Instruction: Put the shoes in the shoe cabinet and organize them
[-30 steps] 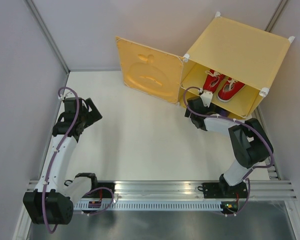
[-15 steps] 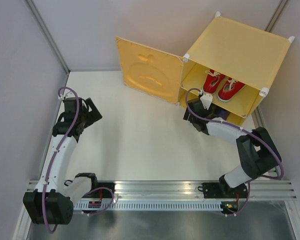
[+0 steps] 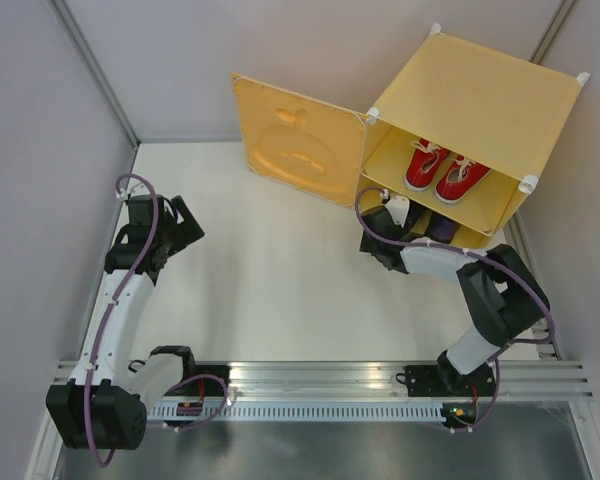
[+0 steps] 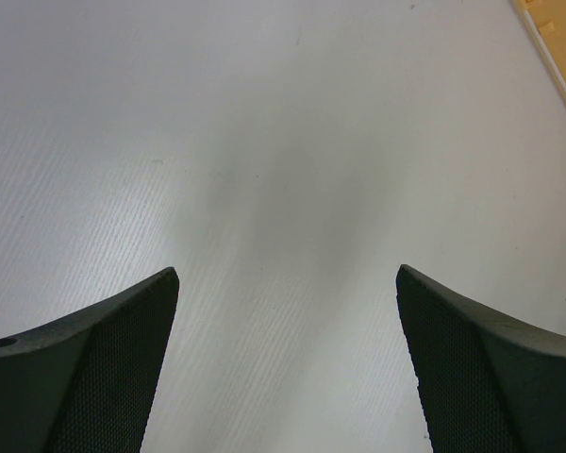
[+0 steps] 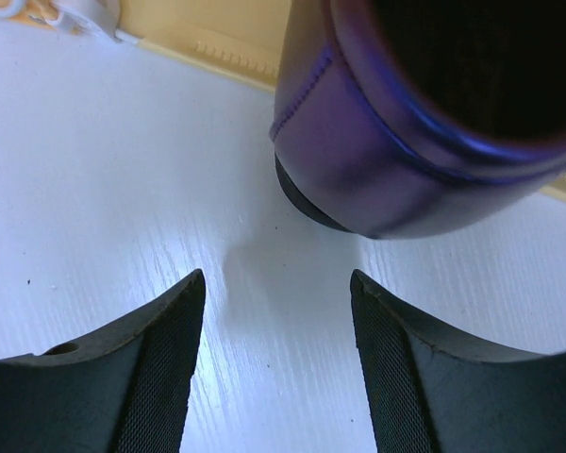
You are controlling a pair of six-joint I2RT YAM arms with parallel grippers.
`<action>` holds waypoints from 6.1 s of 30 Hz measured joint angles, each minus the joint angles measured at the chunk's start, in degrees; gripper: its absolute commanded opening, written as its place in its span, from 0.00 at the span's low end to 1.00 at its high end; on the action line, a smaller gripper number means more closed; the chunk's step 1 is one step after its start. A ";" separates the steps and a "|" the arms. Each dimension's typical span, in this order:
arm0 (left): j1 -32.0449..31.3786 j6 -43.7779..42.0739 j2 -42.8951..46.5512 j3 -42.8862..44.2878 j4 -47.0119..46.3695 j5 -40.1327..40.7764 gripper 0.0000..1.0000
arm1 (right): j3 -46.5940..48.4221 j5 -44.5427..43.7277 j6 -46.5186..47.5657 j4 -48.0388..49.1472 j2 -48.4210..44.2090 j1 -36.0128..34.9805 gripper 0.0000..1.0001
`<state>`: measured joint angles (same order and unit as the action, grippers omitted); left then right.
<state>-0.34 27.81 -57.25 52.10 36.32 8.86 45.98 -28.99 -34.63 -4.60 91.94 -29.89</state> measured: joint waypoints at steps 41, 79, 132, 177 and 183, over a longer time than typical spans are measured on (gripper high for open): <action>0.00 0.00 0.04 0.00 0.00 0.04 0.98 | 7.13 -0.35 10.99 5.99 9.25 6.01 0.64; -0.17 -4.22 -1.25 1.16 -7.65 -19.87 1.00 | 17.18 10.73 15.85 -30.40 -44.00 5.25 0.98; -10.03 0.33 -62.12 71.73 -28.70 -3.50 0.83 | 2.51 20.61 15.82 -26.60 -59.98 5.25 0.96; -8.24 -1.70 -13.55 25.38 -19.37 -24.65 0.79 | 2.16 18.56 15.43 -30.86 -71.49 5.25 0.95; -10.14 -1.11 -5.25 23.43 -13.92 -29.97 0.80 | 2.16 18.62 15.58 -31.23 -72.46 5.25 0.95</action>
<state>-10.48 26.70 -62.50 75.53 22.39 -21.10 48.14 -10.37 -19.05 -35.83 19.49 -24.64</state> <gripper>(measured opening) 0.798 0.952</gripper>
